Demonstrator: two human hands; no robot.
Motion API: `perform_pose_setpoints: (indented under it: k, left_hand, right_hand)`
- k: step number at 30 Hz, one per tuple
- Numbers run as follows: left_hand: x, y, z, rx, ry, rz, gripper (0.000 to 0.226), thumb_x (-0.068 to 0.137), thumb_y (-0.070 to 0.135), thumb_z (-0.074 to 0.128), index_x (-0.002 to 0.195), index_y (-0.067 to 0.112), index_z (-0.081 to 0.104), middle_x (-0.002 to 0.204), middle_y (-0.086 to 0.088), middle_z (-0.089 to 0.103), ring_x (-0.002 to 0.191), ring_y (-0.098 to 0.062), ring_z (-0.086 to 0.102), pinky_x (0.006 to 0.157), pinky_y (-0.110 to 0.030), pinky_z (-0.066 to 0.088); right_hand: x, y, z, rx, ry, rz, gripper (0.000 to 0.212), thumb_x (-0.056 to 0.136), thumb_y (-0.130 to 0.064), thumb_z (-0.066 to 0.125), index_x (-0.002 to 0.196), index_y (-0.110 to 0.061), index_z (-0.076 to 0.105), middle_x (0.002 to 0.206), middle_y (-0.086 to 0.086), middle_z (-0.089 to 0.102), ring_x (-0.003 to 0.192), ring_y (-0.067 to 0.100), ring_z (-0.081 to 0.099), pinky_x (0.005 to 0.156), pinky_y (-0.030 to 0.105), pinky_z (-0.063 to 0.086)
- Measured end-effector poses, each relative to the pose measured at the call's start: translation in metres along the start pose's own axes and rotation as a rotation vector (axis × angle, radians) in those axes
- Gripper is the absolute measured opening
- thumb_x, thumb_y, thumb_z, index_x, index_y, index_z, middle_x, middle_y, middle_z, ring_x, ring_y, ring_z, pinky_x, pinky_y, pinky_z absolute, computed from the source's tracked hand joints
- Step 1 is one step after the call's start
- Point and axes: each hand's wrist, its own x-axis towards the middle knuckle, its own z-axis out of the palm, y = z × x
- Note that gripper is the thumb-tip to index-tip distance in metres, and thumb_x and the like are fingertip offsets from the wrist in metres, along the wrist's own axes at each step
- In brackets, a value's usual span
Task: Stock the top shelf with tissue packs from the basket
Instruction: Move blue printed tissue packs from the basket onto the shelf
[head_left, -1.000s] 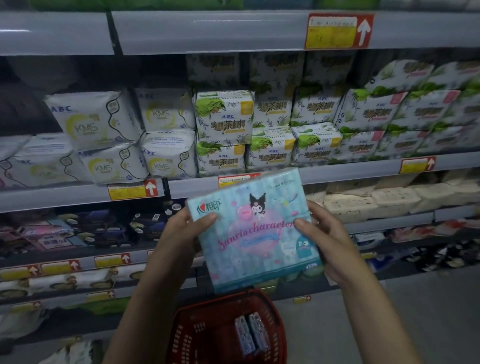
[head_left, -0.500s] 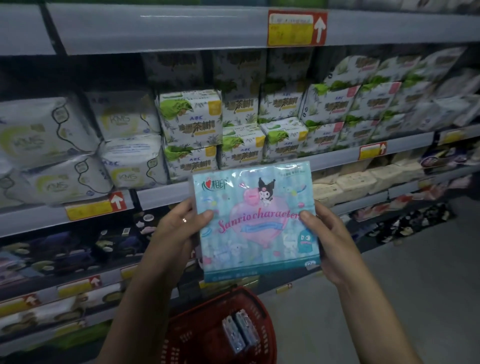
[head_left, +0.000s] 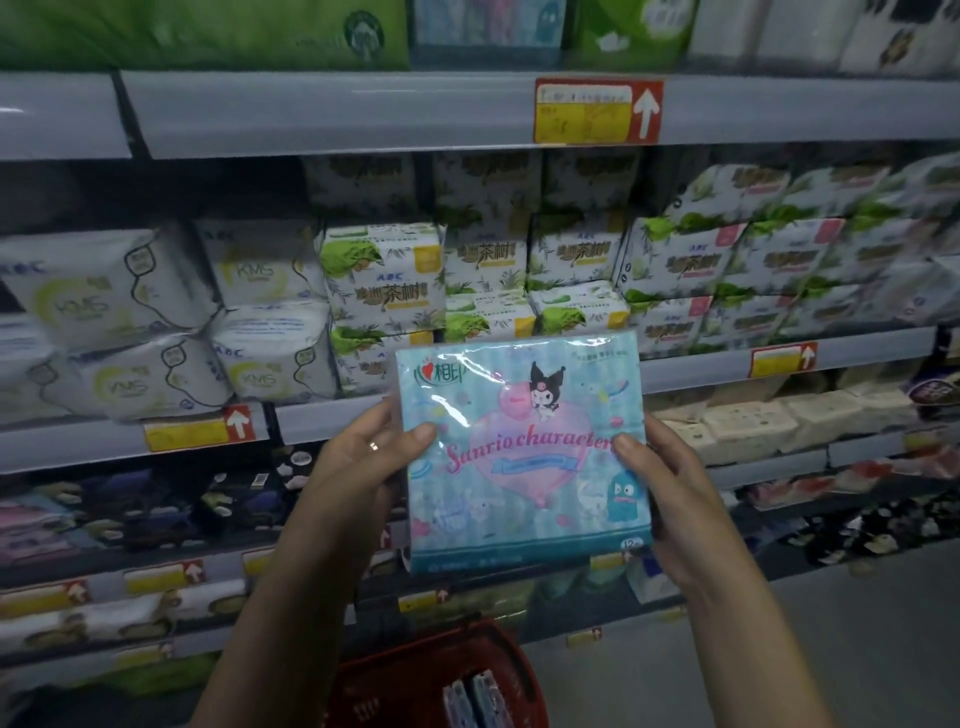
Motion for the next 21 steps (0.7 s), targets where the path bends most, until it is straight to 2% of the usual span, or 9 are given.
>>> perform_pose_setpoints:
  k: [3, 8, 13, 16, 18, 21]
  left_hand:
    - [0.003, 0.0, 0.02, -0.03, 0.045, 0.042, 0.045, 0.072, 0.024, 0.065, 0.116, 0.015, 0.064, 0.111, -0.013, 0.071, 0.101, -0.035, 0.068, 0.09, -0.056, 0.052]
    - [0.012, -0.003, 0.06, -0.091, 0.093, 0.105, 0.049, 0.068, 0.02, 0.073, 0.115, 0.01, 0.065, 0.11, -0.012, 0.072, 0.097, -0.03, 0.07, 0.082, -0.043, 0.058]
    - [0.018, -0.004, 0.092, -0.115, 0.129, 0.157, 0.049, 0.059, 0.029, 0.076, 0.105, 0.014, 0.071, 0.113, -0.013, 0.071, 0.1, -0.031, 0.069, 0.084, -0.045, 0.056]
    - [0.019, 0.002, 0.104, -0.109, 0.134, 0.164, 0.067, 0.053, 0.03, 0.086, 0.114, 0.01, 0.066, 0.116, -0.015, 0.069, 0.103, -0.033, 0.068, 0.085, -0.046, 0.056]
    - [0.02, 0.007, 0.109, -0.088, 0.126, 0.181, 0.075, 0.047, 0.037, 0.091, 0.113, 0.01, 0.067, 0.115, -0.015, 0.07, 0.099, -0.031, 0.069, 0.081, -0.043, 0.058]
    - [0.021, 0.015, 0.112, -0.102, 0.136, 0.193, 0.067, 0.047, 0.045, 0.091, 0.103, 0.015, 0.072, 0.112, -0.015, 0.071, 0.096, -0.029, 0.07, 0.079, -0.043, 0.059]
  right_hand:
    - [0.013, -0.013, -0.017, -0.007, -0.054, -0.017, 0.07, 0.031, -0.059, 0.09, 0.092, -0.029, 0.073, 0.097, 0.006, 0.074, 0.082, 0.021, 0.072, 0.058, 0.03, 0.057]
    - [0.028, -0.037, -0.051, -0.026, -0.137, -0.03, 0.068, 0.029, -0.06, 0.089, 0.089, -0.031, 0.073, 0.095, 0.005, 0.074, 0.079, 0.02, 0.072, 0.055, 0.03, 0.056]
    - [0.043, -0.059, -0.083, -0.05, -0.216, -0.016, 0.075, 0.026, -0.059, 0.09, 0.094, -0.035, 0.071, 0.099, 0.002, 0.074, 0.083, 0.019, 0.072, 0.058, 0.028, 0.056]
    - [0.05, -0.067, -0.09, -0.053, -0.236, -0.021, 0.073, 0.026, -0.06, 0.09, 0.093, -0.035, 0.071, 0.099, 0.001, 0.074, 0.083, 0.019, 0.072, 0.059, 0.028, 0.057]
    - [0.053, -0.071, -0.09, -0.057, -0.258, -0.025, 0.072, 0.028, -0.061, 0.089, 0.094, -0.036, 0.071, 0.1, 0.001, 0.073, 0.085, 0.019, 0.072, 0.06, 0.029, 0.057]
    - [0.056, -0.076, -0.088, -0.045, -0.302, -0.038, 0.084, 0.033, -0.06, 0.089, 0.107, -0.03, 0.063, 0.105, -0.001, 0.072, 0.092, 0.02, 0.071, 0.063, 0.029, 0.057]
